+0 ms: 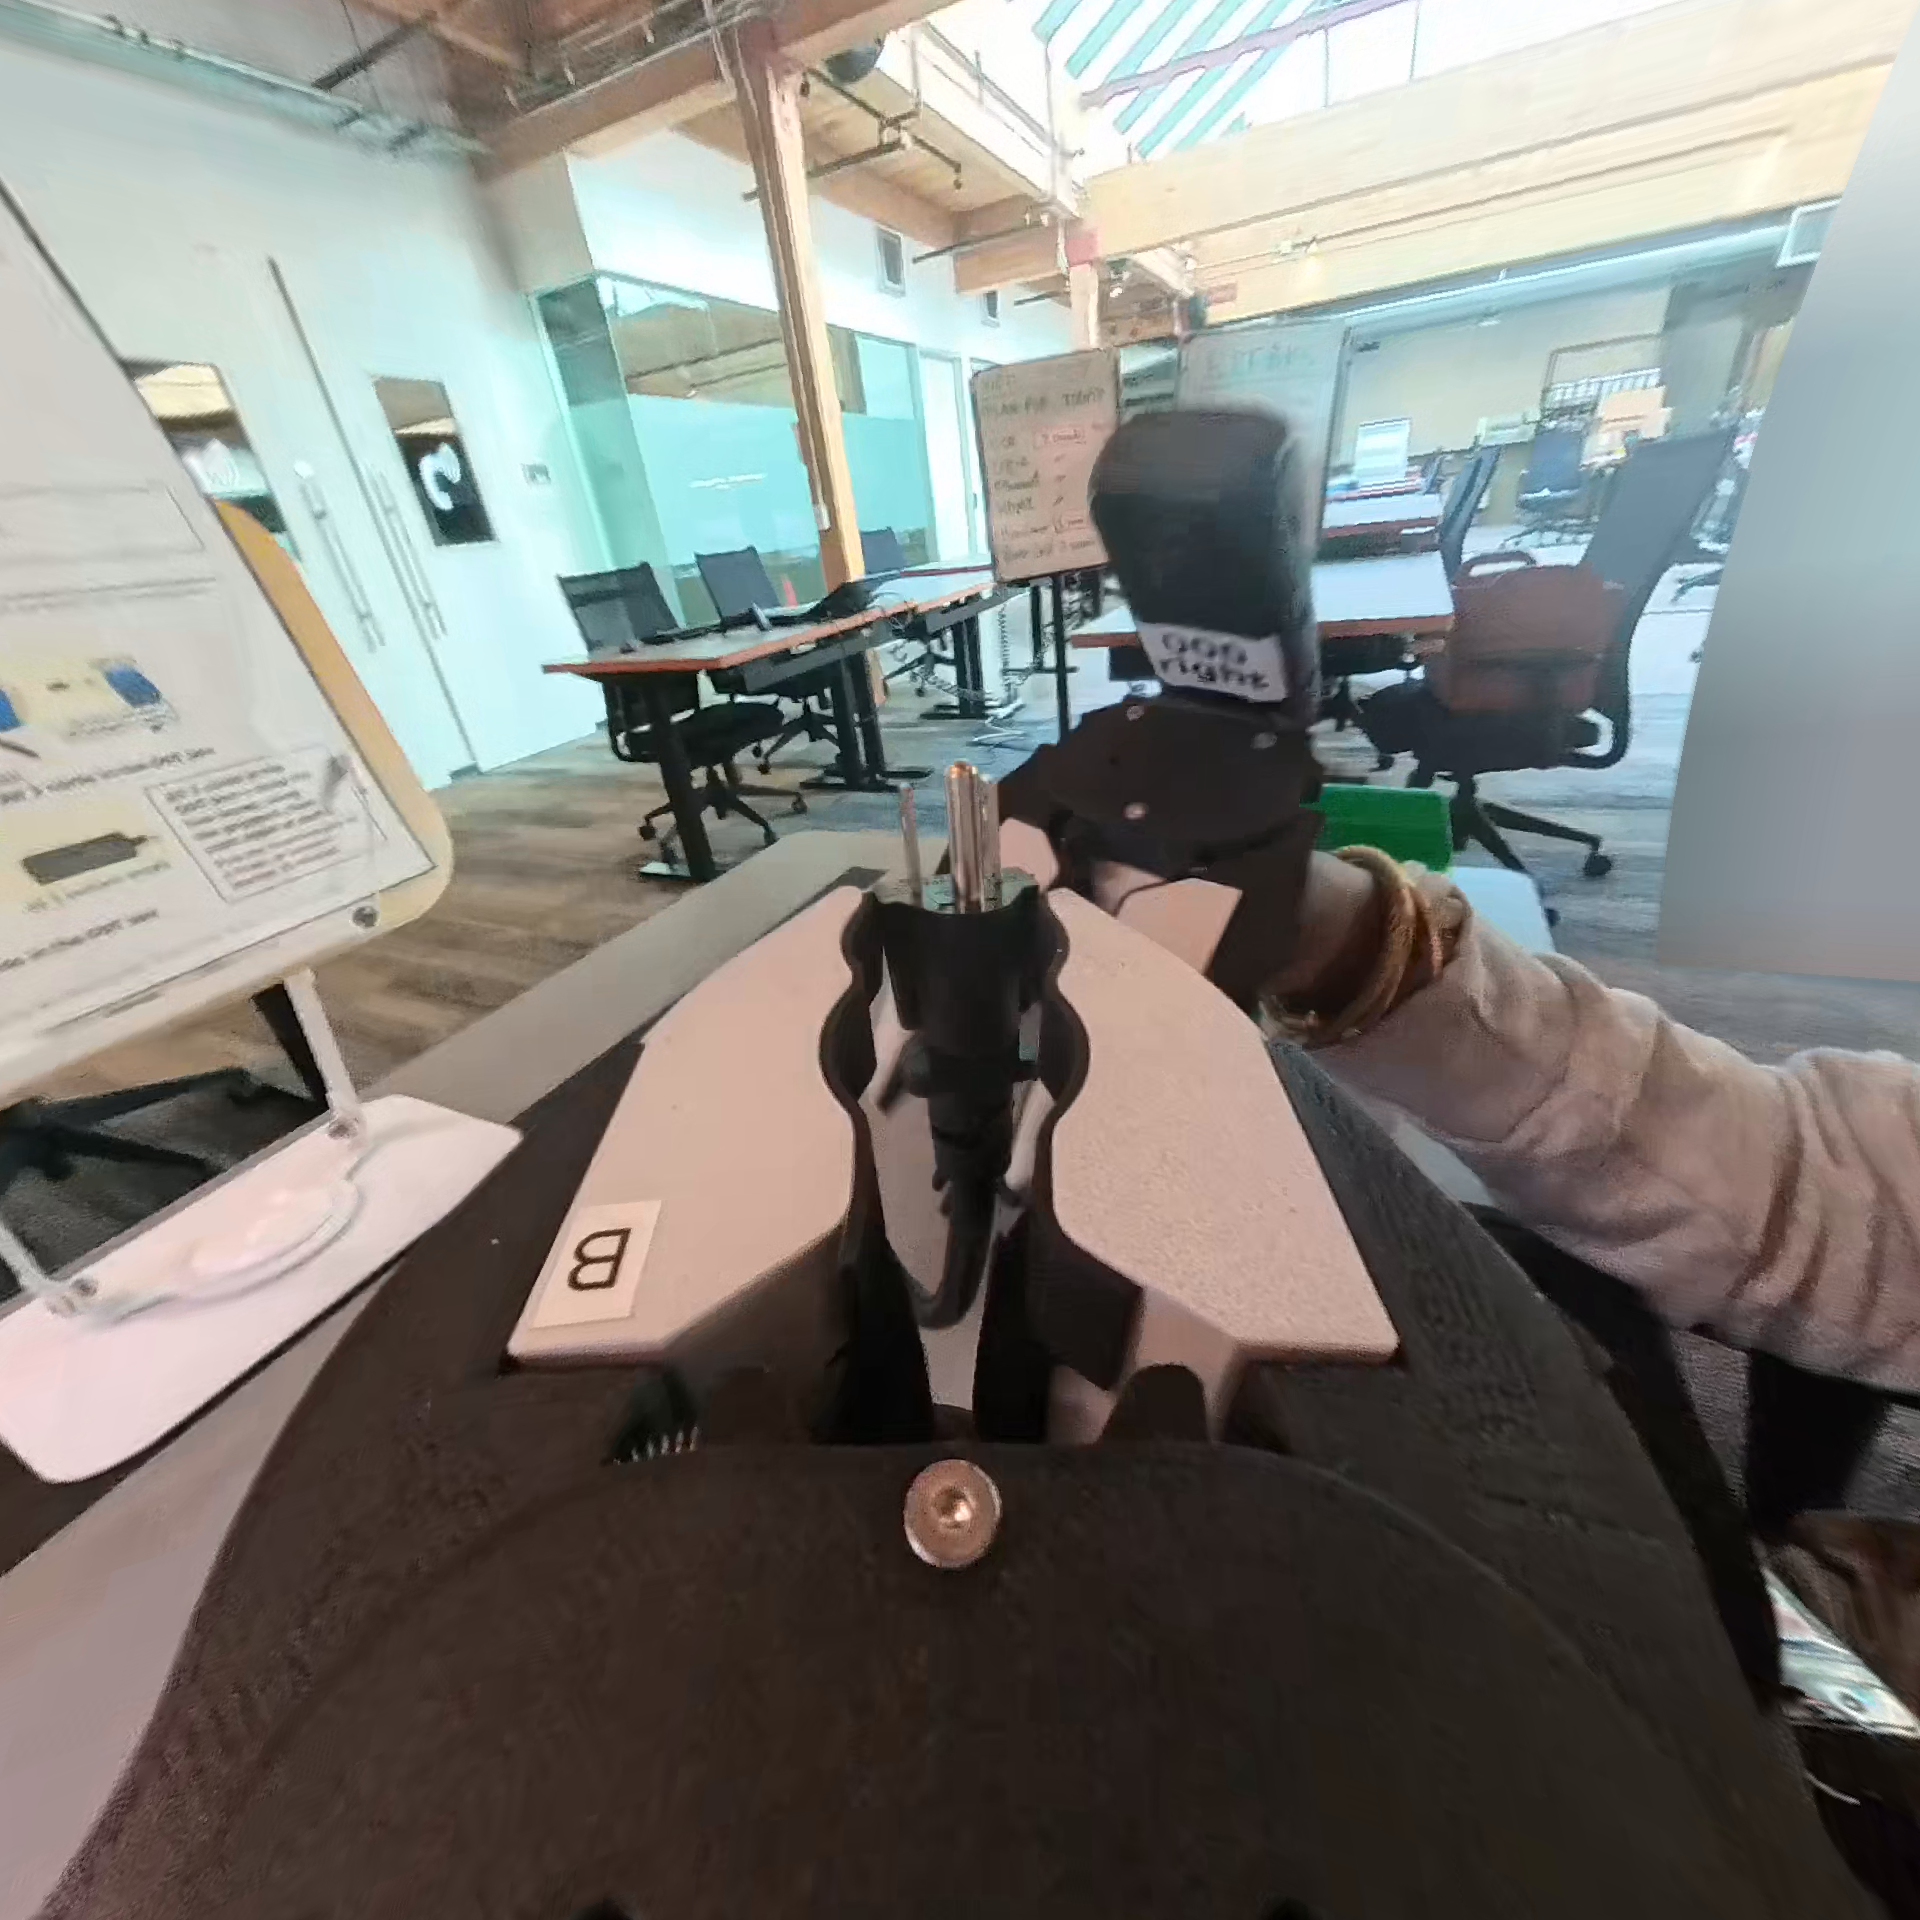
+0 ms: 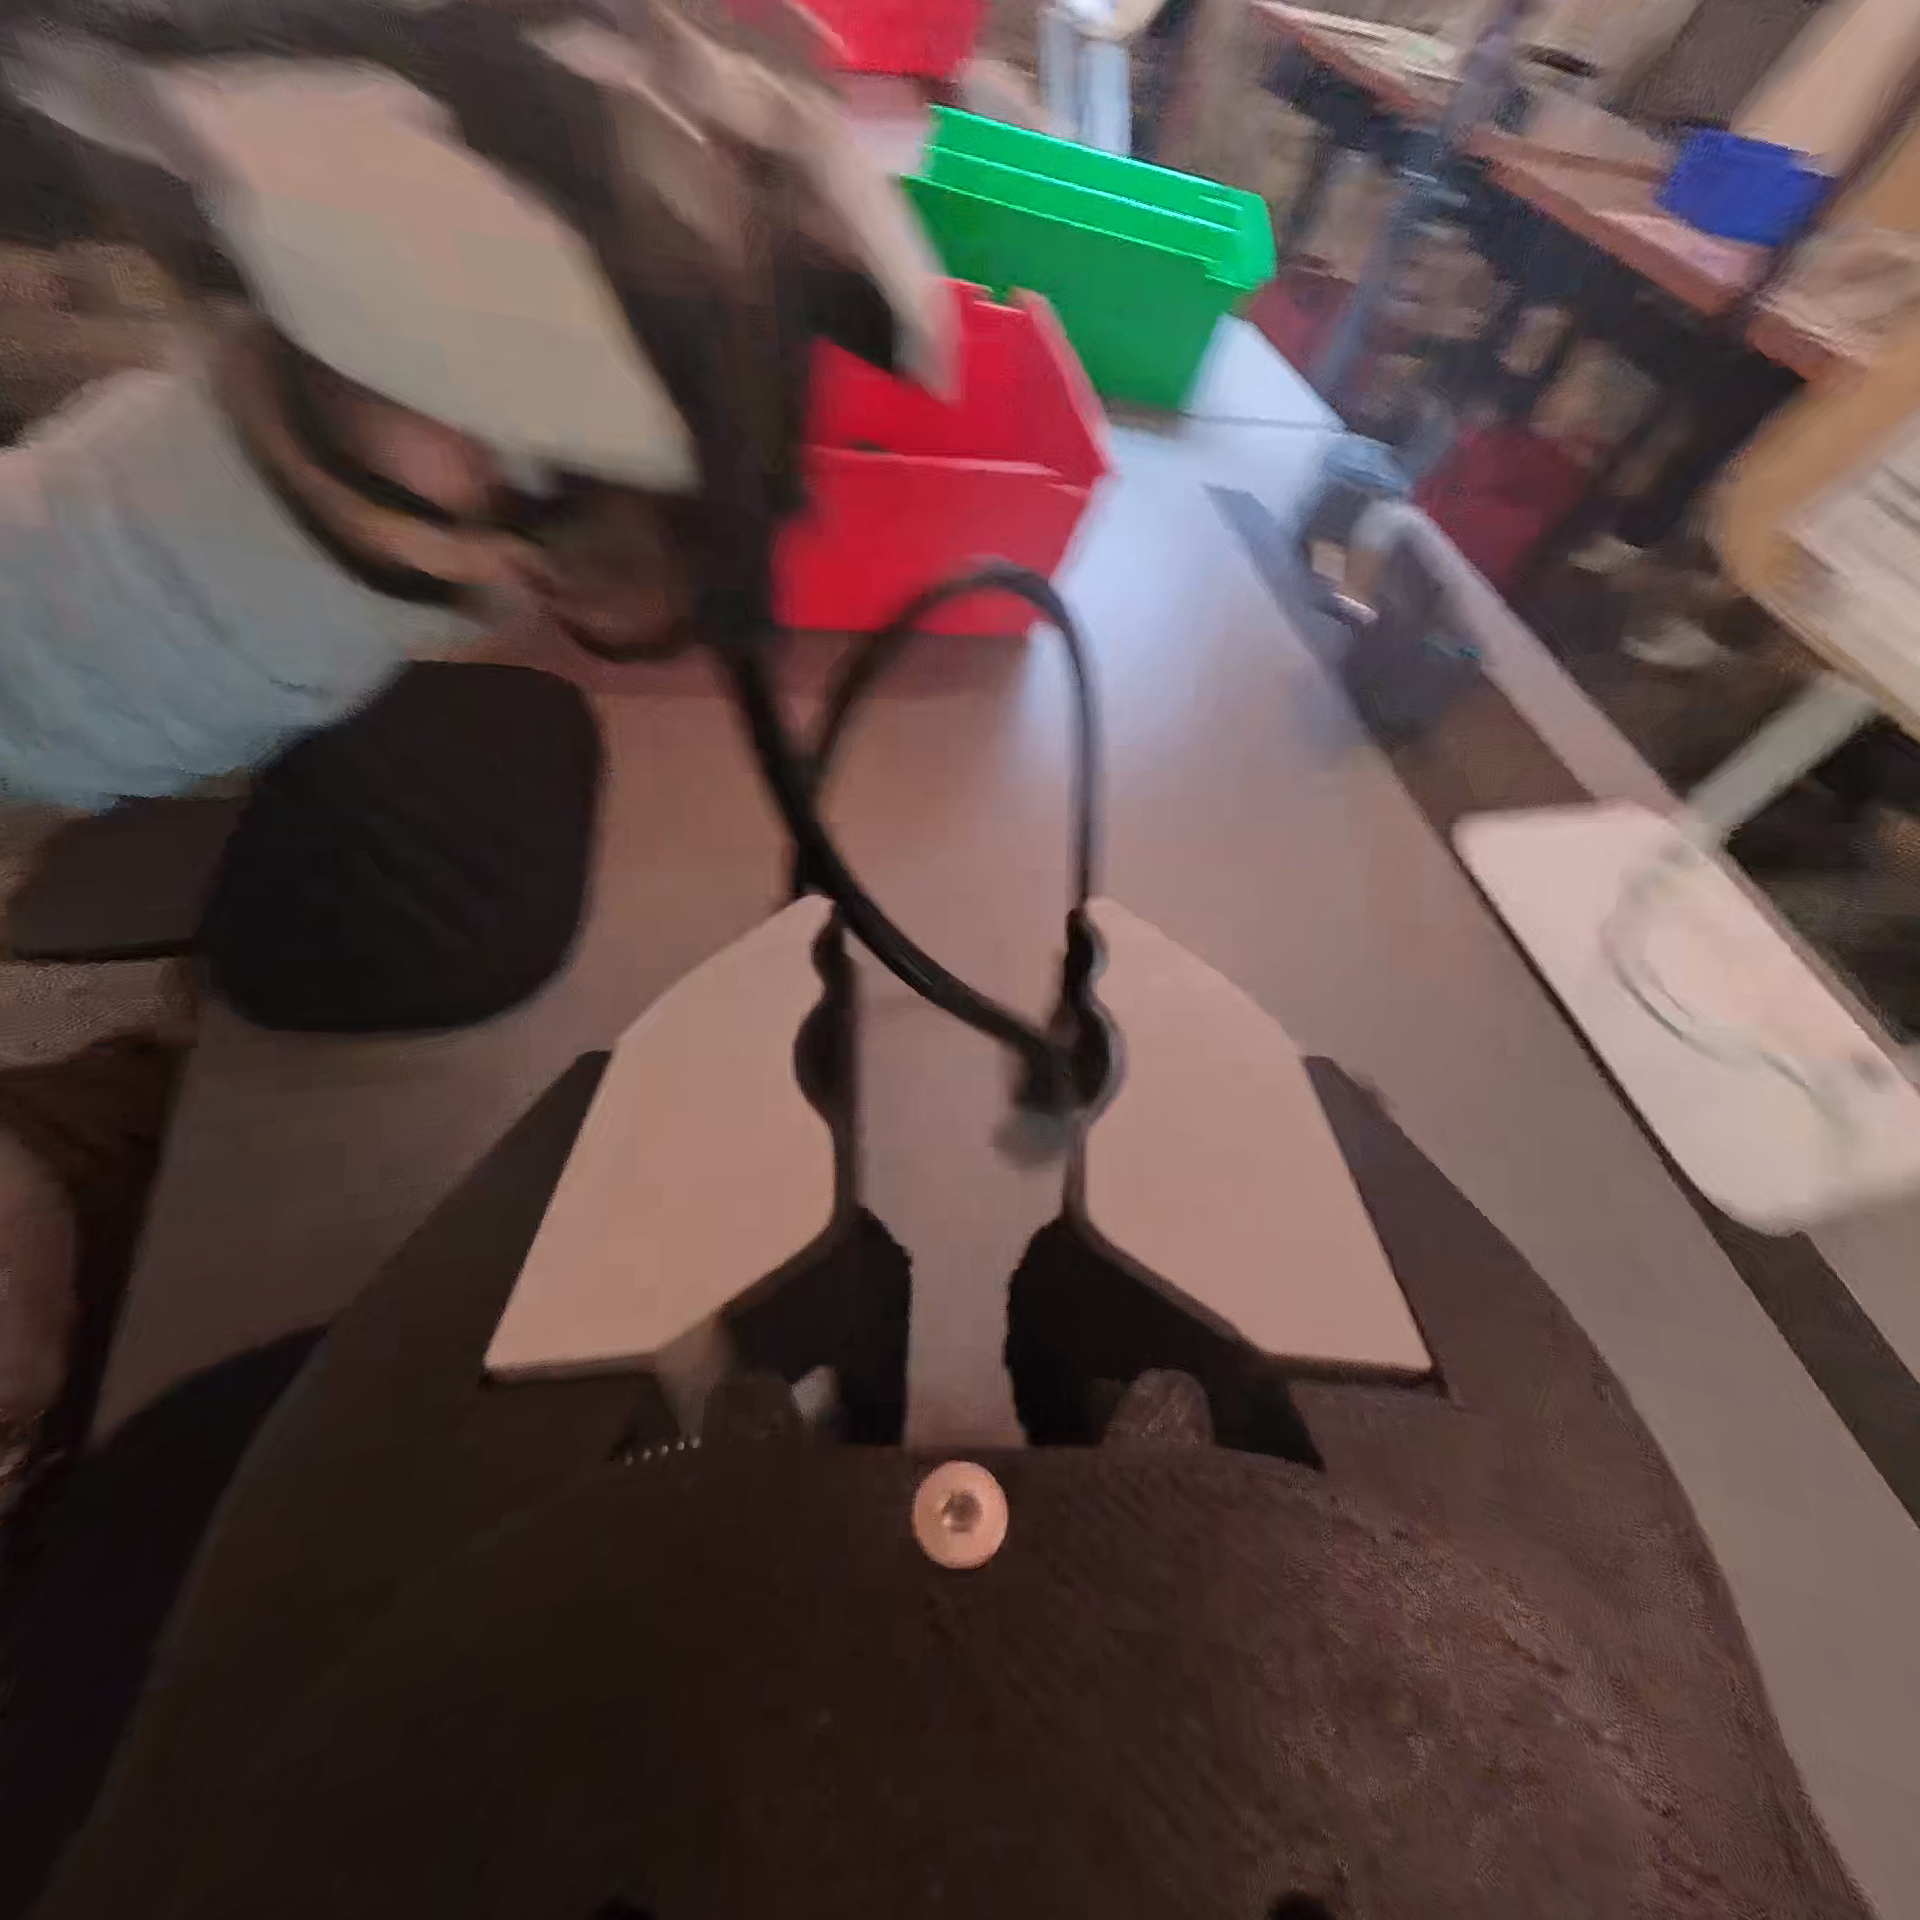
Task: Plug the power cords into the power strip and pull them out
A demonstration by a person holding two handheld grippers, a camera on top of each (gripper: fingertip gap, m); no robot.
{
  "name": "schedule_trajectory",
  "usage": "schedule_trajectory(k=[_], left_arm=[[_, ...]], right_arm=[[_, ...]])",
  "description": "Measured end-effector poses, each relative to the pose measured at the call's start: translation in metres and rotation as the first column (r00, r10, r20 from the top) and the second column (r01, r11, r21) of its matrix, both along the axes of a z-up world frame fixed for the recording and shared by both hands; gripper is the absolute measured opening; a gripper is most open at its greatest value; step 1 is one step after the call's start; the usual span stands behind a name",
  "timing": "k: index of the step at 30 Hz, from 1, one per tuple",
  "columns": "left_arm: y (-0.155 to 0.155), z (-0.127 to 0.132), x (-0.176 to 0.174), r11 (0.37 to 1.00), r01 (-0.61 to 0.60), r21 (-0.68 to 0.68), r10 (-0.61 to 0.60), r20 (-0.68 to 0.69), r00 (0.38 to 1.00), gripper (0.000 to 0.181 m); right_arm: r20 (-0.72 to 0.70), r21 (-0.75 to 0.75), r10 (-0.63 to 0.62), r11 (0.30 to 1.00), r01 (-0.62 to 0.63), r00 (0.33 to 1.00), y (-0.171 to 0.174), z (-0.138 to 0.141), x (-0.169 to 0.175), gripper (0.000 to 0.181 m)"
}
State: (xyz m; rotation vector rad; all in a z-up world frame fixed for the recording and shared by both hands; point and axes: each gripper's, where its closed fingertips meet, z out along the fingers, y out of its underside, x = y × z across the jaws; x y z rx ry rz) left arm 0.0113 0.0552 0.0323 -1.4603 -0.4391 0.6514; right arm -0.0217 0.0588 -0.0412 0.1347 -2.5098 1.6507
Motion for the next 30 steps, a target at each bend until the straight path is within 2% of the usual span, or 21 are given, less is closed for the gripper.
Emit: schedule_trajectory(k=[2, 3, 4, 5, 7, 8, 9, 10, 11, 14, 16, 17, 20, 30], left_arm=[[0.002, 0.009, 0.006, 0.999, 0.046, 0.027, -0.046, -0.003, 0.999, 0.027], [0.003, 0.011, 0.008, 0.998, 0.059, 0.029, -0.059, -0.009, 0.998, 0.027], [0.004, 0.014, 0.01, 0.997, 0.072, 0.033, -0.072, -0.011, 0.997, 0.027], [0.006, 0.016, 0.011, 0.995, 0.092, 0.049, -0.091, -0.012, 0.996, 0.027], [0.008, 0.024, 0.016, 0.984, 0.141, 0.11, -0.141, -0.008, 0.99, 0.027], [0.008, 0.027, 0.018, 0.976, 0.164, 0.145, -0.165, -0.007, 0.986, 0.027], [0.008, 0.031, 0.02, 0.967, 0.183, 0.175, -0.185, -0.008, 0.983, 0.027], [0.008, 0.033, 0.021, 0.961, 0.197, 0.196, -0.199, -0.01, 0.98, 0.027], [0.008, 0.035, 0.022, 0.957, 0.203, 0.209, -0.205, -0.014, 0.979, 0.027], [0.007, 0.038, 0.024, 0.957, 0.199, 0.209, -0.197, -0.032, 0.98, 0.027], [0.008, 0.039, 0.027, 0.963, 0.19, 0.191, -0.185, -0.044, 0.982, 0.027], [0.008, 0.039, 0.028, 0.968, 0.181, 0.176, -0.175, -0.051, 0.983, 0.027], [0.007, 0.039, 0.03, 0.98, 0.154, 0.125, -0.146, -0.071, 0.987, 0.027], [0.012, 0.054, 0.035, 0.972, 0.167, 0.168, -0.153, -0.09, 0.984, 0.027]], right_arm=[[0.02, 0.0, -0.261, 0.965, 0.261, 0.965, 0.039, -0.018, -0.044, 0.064], [0.023, 0.025, -0.419, 0.908, 0.418, 0.908, 0.063, -0.035, -0.069, 0.077], [0.019, 0.063, -0.57, 0.821, 0.568, 0.822, 0.089, -0.056, -0.091, 0.088], [0.019, 0.118, -0.67, 0.738, 0.664, 0.742, 0.113, -0.08, -0.104, 0.094], [0.048, 0.256, -0.775, 0.619, 0.742, 0.63, 0.147, -0.129, -0.112, 0.118], [0.07, 0.319, -0.814, 0.566, 0.761, 0.576, 0.16, -0.15, -0.113, 0.122], [0.113, 0.355, -0.83, 0.547, 0.758, 0.546, 0.166, -0.167, -0.111, 0.126], [0.187, 0.346, -0.829, 0.557, 0.755, 0.527, 0.165, -0.177, -0.112, 0.13], [0.241, 0.342, -0.824, 0.567, 0.749, 0.513, 0.165, -0.178, -0.112, 0.133], [0.259, 0.342, -0.823, 0.567, 0.749, 0.505, 0.166, -0.179, -0.111, 0.146], [0.258, 0.338, -0.833, 0.553, 0.762, 0.49, 0.168, -0.178, -0.11, 0.146], [0.25, 0.344, -0.846, 0.532, 0.774, 0.47, 0.17, -0.179, -0.111, 0.146], [0.149, 0.407, -0.948, 0.318, 0.856, 0.281, 0.197, -0.187, -0.12, 0.145], [0.148, 0.403, -0.951, 0.31, 0.861, 0.272, 0.198, -0.188, -0.119, 0.147]])
